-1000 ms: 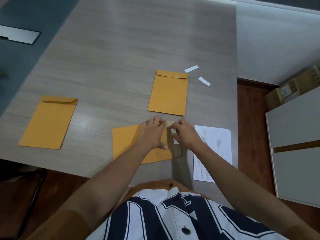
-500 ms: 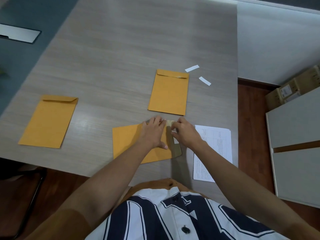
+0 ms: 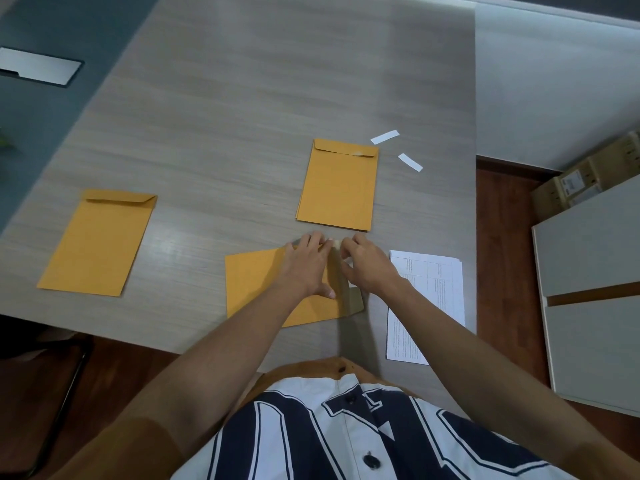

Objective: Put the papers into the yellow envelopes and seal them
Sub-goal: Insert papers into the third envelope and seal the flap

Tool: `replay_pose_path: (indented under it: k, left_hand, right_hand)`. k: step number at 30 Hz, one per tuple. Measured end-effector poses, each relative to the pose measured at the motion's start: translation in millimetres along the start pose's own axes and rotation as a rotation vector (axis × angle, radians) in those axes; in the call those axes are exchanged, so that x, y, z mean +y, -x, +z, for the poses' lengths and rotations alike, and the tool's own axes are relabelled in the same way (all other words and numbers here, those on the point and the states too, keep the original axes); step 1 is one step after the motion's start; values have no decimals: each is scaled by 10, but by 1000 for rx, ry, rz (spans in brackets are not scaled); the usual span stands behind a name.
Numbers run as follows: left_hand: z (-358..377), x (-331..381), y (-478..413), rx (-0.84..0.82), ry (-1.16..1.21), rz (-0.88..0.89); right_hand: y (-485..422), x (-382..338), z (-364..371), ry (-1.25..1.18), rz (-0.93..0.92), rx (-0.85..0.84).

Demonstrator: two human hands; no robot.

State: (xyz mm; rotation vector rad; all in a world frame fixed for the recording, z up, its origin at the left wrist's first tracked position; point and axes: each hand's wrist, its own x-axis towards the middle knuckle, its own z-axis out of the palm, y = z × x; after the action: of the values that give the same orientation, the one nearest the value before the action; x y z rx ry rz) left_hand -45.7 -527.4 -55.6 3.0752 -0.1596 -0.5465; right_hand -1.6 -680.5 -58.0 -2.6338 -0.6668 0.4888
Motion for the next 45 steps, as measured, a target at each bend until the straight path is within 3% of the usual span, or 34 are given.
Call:
replay_pose_path:
  k: [8, 11, 18, 28, 31, 35, 38, 41, 45]
  left_hand:
    - [1, -8, -4, -5, 6, 4]
    - [11, -36, -1, -4, 15, 8]
    - [55, -173, 56, 28, 62, -83]
    - [103, -378, 236, 10, 158, -240]
    - [124, -397, 325, -19, 180, -289]
    - [159, -435, 428, -35, 233, -327]
    - [162, -456, 502, -10, 243, -340]
    - [163, -466, 599, 4, 241, -379]
    - [225, -504, 731, -9, 300, -443]
  right_hand:
    - [-26, 47, -46, -143, 25, 26]
    - [-46, 65, -122, -408, 150, 160]
    - [-245, 219, -373, -1178, 669, 411]
    - [-555, 390, -932, -1797, 758, 687]
    - [-543, 393, -887, -1638, 765, 571]
    - [-413, 313, -595, -1170, 769, 467]
    - [-225, 61, -317, -870, 623, 348]
    - [0, -182, -99, -432, 440, 113]
    - [169, -349, 70, -28, 390, -85]
